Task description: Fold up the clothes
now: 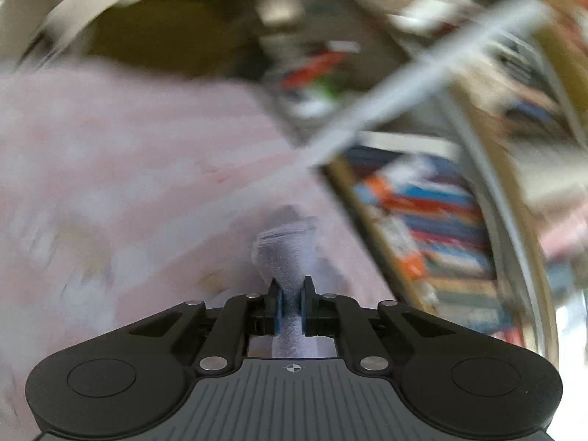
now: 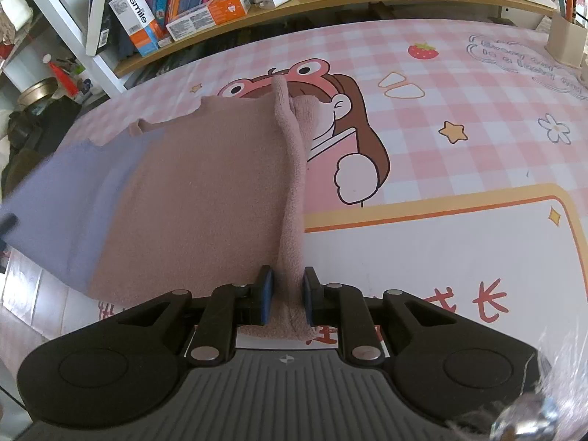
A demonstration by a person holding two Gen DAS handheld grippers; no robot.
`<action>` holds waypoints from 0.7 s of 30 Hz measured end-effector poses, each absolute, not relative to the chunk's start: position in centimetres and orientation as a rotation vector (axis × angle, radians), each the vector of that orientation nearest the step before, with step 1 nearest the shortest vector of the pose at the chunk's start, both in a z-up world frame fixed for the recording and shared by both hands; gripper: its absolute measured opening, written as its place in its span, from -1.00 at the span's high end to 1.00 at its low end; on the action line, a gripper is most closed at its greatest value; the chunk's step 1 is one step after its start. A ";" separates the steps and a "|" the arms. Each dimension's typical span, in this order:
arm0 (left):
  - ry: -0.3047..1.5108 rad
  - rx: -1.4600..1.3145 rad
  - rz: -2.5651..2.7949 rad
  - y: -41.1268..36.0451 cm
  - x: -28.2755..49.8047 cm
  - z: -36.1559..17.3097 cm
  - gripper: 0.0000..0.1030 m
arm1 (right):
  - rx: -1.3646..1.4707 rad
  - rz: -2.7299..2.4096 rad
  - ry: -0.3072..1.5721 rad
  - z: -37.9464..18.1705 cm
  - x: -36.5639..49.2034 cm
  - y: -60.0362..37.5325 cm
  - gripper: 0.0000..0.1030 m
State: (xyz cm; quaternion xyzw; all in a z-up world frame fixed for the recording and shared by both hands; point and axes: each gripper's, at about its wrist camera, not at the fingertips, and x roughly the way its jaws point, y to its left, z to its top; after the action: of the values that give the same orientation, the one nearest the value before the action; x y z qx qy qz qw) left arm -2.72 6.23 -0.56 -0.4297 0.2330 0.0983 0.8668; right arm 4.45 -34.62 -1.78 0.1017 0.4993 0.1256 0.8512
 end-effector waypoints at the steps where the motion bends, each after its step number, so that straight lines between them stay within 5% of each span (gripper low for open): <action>1: 0.504 -0.912 0.221 6.7 -2.7 -1.0 0.85 | 0.214 0.268 1.051 -1.8 4.4 -34.5 0.69; 21: 0.579 -1.094 0.308 8.8 -1.8 -6.6 0.48 | 0.225 0.301 1.044 -2.0 4.5 -34.6 0.69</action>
State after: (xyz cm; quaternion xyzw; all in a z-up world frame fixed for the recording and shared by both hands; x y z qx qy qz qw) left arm -1.77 8.84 -6.61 -0.5109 0.2700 0.1439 0.8034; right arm 4.54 -34.63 -1.97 0.1067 0.4956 0.1430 0.8501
